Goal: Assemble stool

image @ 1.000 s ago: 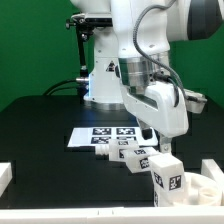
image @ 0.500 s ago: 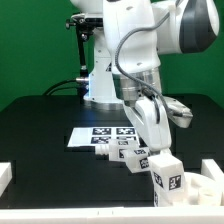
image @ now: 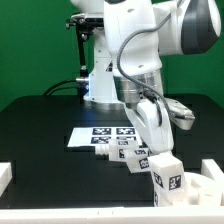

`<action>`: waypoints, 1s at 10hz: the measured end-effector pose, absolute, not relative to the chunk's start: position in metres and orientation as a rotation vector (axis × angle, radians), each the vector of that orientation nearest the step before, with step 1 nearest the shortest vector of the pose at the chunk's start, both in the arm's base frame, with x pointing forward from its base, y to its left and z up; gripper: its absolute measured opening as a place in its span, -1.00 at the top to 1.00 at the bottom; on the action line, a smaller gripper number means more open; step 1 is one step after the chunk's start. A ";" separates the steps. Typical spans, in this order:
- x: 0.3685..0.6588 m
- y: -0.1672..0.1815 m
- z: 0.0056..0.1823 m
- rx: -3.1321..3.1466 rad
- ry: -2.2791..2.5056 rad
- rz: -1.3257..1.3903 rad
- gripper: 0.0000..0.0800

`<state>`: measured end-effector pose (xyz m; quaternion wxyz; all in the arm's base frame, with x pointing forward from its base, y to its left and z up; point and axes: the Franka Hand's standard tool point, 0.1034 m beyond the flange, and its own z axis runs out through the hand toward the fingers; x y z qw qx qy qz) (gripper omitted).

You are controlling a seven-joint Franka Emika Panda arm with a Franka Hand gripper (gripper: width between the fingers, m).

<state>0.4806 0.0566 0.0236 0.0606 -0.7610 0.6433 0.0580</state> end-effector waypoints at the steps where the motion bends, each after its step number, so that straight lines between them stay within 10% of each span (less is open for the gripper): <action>1: 0.482 0.068 0.029 -2.349 1.886 0.177 0.17; 10: 0.462 0.119 0.045 -2.883 0.954 0.151 0.17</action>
Offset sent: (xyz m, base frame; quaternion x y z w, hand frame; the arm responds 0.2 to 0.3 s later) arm -0.0180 0.0326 0.0214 -0.0795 0.0215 -0.1164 0.9898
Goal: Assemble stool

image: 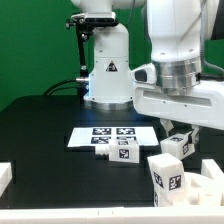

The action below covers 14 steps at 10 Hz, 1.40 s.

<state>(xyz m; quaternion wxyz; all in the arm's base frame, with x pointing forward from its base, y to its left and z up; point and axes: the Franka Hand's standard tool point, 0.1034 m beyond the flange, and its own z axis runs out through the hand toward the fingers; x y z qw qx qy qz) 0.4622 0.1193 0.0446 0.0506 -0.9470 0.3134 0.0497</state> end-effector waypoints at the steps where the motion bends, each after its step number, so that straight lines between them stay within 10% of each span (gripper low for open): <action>1: 0.460 0.116 0.042 -2.929 0.807 0.107 0.17; 9: 0.443 0.116 0.022 -2.968 0.762 0.036 0.17; 11: 0.444 0.115 0.023 -2.966 0.765 0.035 -0.40; 14: 0.478 0.090 0.056 -2.881 0.802 0.229 -0.59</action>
Offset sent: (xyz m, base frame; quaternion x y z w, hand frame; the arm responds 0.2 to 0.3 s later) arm 0.0000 0.0000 0.0000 0.0000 0.0000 0.0000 1.0000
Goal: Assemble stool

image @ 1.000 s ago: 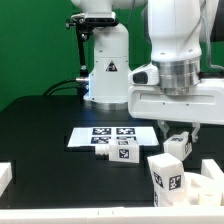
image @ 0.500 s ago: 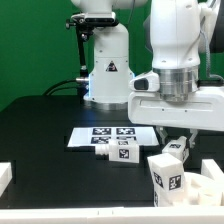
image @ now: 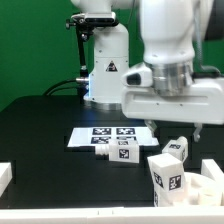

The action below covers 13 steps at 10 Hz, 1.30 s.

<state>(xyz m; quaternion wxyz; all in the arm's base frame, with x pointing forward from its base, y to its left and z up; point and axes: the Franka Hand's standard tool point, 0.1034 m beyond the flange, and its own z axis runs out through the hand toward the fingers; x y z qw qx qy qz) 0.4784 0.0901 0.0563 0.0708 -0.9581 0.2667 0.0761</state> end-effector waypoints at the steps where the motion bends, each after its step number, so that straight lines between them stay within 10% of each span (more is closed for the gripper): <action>1: 0.480 0.088 0.057 -2.856 0.835 0.341 -0.62; 13: 0.486 0.086 0.032 -2.655 0.593 1.083 -0.62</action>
Offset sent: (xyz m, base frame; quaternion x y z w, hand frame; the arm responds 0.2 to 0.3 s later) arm 0.0000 0.0000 0.0000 0.0000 -0.1938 0.0000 0.9810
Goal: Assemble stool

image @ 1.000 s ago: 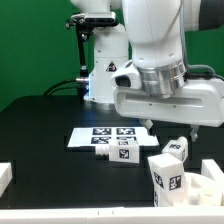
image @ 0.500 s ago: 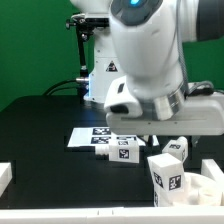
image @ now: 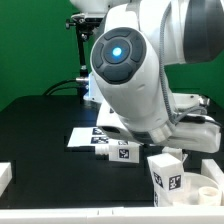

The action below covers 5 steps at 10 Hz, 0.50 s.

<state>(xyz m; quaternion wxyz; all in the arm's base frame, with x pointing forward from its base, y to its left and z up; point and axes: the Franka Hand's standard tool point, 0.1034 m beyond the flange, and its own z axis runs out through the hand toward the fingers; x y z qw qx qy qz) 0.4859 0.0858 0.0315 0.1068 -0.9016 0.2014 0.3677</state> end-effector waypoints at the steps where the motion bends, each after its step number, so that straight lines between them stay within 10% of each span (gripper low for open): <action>1: 0.486 0.085 0.031 -2.654 0.595 1.081 -0.62; 5: 0.476 0.101 0.015 -2.630 0.704 1.108 -0.62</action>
Offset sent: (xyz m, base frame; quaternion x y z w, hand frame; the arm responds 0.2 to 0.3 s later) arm -0.0073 0.0311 -0.0110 0.0589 -0.0317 0.0787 0.9947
